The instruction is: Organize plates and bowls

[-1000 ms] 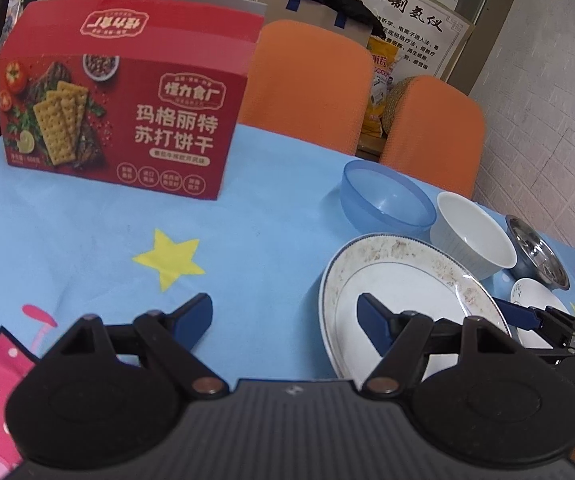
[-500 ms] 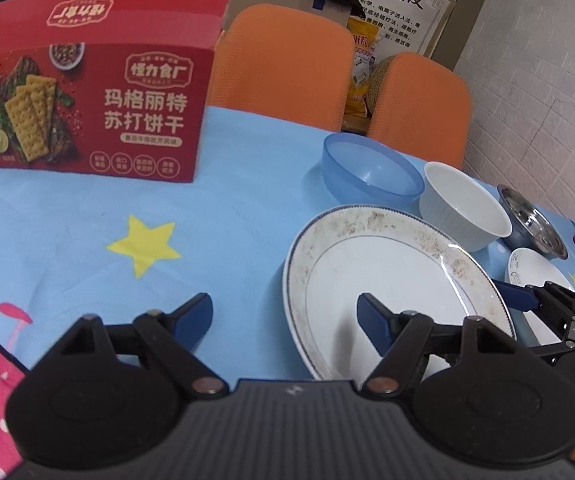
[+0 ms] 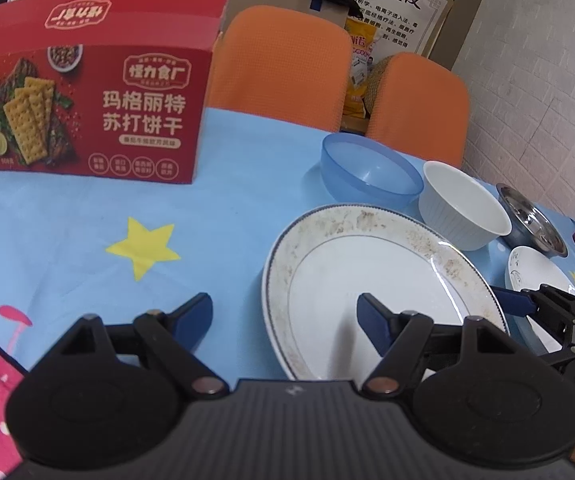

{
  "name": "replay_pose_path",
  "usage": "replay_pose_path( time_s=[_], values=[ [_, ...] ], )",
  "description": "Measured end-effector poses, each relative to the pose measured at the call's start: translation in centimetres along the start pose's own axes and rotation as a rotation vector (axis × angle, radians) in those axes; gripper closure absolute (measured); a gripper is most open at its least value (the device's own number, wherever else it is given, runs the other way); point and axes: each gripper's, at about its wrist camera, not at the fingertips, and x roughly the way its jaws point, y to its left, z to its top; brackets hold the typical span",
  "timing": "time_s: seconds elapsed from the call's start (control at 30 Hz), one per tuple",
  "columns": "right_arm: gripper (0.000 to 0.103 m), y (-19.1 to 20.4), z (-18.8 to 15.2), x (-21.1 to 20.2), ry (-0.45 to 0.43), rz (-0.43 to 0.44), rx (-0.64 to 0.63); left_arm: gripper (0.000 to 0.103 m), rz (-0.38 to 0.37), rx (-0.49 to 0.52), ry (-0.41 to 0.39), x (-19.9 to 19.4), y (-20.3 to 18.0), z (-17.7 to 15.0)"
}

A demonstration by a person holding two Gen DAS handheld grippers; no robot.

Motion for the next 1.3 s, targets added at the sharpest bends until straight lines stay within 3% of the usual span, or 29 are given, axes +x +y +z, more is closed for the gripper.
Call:
replay_pose_path(
  time_s=[0.27,0.6,1.3],
  values=[
    [0.0,0.79,-0.37,0.57,0.027,-0.024,-0.055,0.031,-0.006,-0.009,0.0,-0.04,0.2,0.01],
    [0.0,0.79,-0.61,0.52,0.044,0.008,-0.076,0.03,0.002,-0.006,0.004,0.05,0.04,0.05],
    [0.0,0.88,-0.63,0.64,0.045,0.01,-0.079,0.03,-0.007,-0.019,-0.004,-0.01,0.37,-0.02]
  ],
)
